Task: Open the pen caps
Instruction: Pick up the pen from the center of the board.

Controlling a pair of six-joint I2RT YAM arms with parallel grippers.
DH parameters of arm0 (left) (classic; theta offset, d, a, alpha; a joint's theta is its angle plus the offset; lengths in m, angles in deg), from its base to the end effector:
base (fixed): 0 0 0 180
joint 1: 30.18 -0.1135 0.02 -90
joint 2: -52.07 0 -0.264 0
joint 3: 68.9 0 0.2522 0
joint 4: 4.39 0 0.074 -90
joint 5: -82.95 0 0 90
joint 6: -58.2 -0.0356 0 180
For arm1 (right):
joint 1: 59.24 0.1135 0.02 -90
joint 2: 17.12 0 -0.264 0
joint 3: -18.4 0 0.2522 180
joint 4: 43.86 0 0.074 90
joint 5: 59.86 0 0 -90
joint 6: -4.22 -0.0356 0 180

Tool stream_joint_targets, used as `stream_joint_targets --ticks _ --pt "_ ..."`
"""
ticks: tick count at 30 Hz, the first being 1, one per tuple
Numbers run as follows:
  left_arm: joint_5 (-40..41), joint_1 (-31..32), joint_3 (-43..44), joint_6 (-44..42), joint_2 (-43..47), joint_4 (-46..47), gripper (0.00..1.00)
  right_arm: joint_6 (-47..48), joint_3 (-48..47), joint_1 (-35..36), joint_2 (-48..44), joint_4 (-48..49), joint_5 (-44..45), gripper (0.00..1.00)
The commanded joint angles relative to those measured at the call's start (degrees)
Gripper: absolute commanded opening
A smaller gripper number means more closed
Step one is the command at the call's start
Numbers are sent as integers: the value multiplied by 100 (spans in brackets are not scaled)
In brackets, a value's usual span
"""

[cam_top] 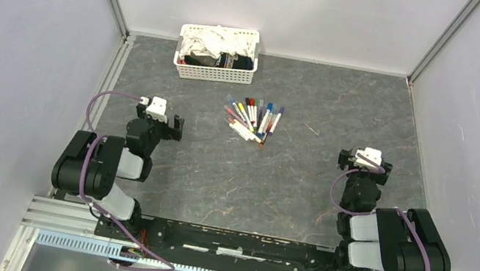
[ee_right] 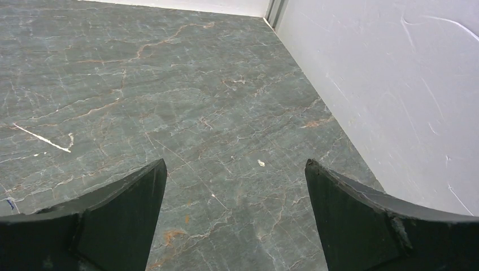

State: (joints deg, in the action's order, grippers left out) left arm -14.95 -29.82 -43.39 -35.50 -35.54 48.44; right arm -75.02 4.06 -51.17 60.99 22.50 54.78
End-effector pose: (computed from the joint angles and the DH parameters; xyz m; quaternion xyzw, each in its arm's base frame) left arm 0.2348 -0.0064 0.1368 0.0715 0.7581 -0.0336 0.6474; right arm 0.1836 0.0110 0.1504 0.0417 0.6912 -0.1640 0.7026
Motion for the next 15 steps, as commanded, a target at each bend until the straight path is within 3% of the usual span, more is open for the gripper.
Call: stream_joint_targets --ticks 1,7,10,12,15 --pt "-56 -27 74 177 -25 352 100 -128 642 -20 12 203 113 98" --pt "-94 -27 108 173 -44 314 100 -171 631 -41 -36 211 285 98" --pt "-23 -27 75 231 53 317 100 -78 501 -13 -364 -261 101 98" --pt "122 -203 525 349 277 -585 100 -279 125 22 -813 -1489 476 98" --pt "-393 -329 1941 75 507 -3509 100 -822 -1168 27 -955 -3785 793 98"
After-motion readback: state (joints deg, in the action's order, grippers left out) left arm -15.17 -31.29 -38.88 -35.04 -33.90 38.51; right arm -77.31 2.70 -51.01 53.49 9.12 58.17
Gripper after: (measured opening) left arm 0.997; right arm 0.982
